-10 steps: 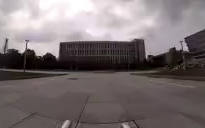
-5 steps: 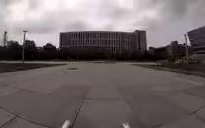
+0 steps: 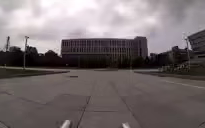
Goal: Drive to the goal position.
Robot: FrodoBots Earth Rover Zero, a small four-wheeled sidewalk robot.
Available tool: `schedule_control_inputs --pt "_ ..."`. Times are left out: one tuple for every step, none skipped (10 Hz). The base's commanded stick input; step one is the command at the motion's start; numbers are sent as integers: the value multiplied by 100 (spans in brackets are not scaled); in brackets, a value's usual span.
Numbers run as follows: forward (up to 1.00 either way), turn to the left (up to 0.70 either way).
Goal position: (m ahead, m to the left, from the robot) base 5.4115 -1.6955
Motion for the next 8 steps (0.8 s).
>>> schedule_control_inputs --pt "100 -3" --pt "100 0" --pt "100 0" --pt "100 0" --pt "100 0" --pt "100 0" --pt "100 0" --pt "100 0"
